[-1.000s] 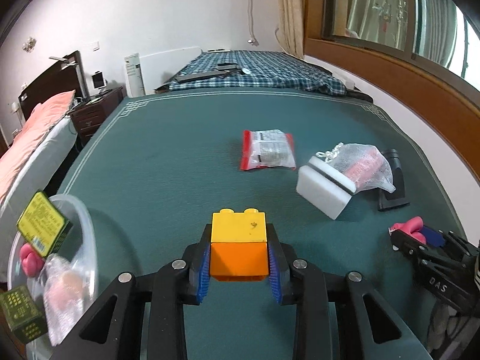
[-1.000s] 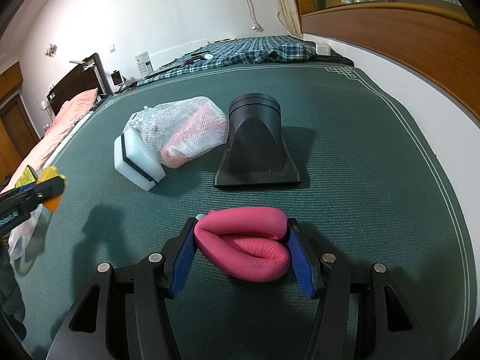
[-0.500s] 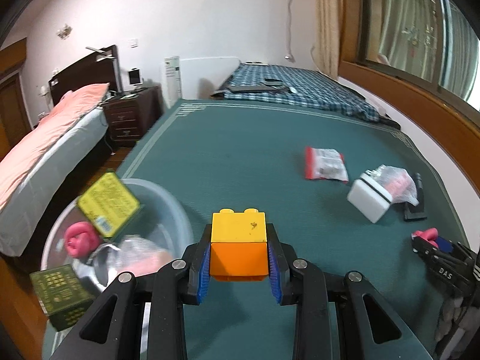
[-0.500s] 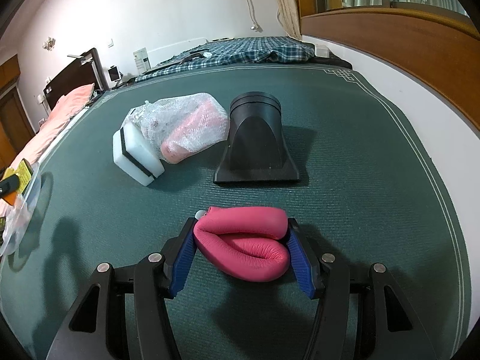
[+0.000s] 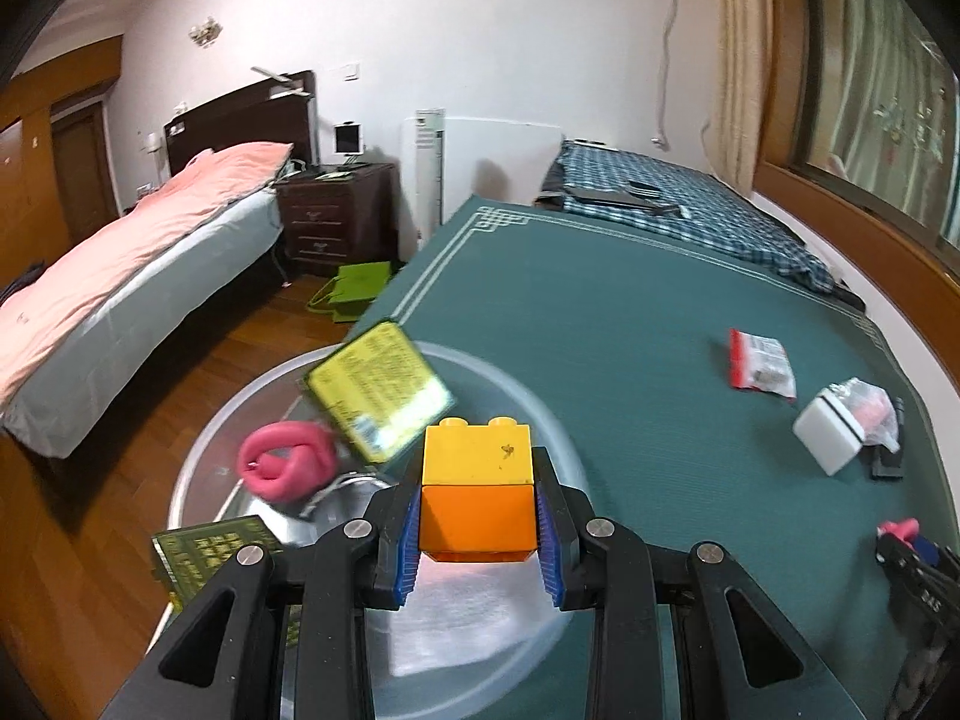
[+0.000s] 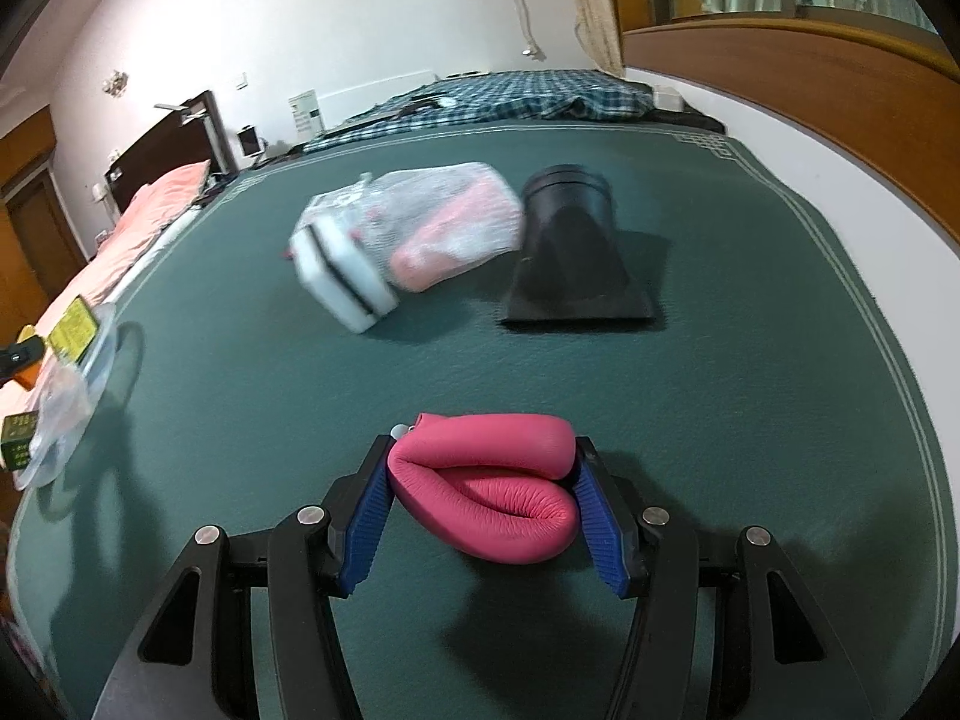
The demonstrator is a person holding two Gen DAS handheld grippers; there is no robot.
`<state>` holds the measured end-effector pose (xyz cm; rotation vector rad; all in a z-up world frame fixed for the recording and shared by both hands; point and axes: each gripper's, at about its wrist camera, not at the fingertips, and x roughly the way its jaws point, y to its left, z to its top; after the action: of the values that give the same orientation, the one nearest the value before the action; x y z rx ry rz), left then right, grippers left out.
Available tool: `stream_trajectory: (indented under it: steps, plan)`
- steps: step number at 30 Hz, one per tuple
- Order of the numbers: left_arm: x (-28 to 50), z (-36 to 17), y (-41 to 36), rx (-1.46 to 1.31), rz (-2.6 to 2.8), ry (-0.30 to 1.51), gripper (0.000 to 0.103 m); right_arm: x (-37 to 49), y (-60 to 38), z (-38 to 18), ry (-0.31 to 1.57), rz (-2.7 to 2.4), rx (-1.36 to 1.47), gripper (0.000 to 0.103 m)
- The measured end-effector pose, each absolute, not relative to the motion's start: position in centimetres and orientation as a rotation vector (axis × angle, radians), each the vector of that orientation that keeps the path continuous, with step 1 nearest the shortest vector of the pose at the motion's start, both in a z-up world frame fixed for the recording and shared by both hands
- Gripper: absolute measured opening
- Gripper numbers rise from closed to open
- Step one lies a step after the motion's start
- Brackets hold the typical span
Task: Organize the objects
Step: 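Carry the block with the left gripper over the basin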
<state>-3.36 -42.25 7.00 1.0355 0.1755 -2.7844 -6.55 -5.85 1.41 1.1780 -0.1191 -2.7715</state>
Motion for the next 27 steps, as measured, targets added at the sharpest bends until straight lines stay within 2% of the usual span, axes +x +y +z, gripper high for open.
stream_trajectory:
  steps: [22, 24, 25, 27]
  plan:
    - [-3.2, 4.2, -47.0, 1.104, -2.735, 0.298, 0.034, -6.2, -16.3, 6.0, -0.035, -2.597, 1.011, 0.058]
    - [-3.2, 4.0, -47.3, 1.118, -2.736, 0.313, 0.041, -6.6, -17.3, 6.4, -0.033, -2.582, 0.994, 0.058]
    - [-3.0, 4.1, -47.4, 1.117, -2.737, 0.316, 0.049, -6.8, -18.0, 6.7, -0.028, -2.572, 0.982, 0.058]
    - [-2.7, 4.3, -47.6, 1.102, -2.744, 0.315, 0.052, -7.1, -19.3, 7.2, -0.016, -2.555, 0.962, 0.058]
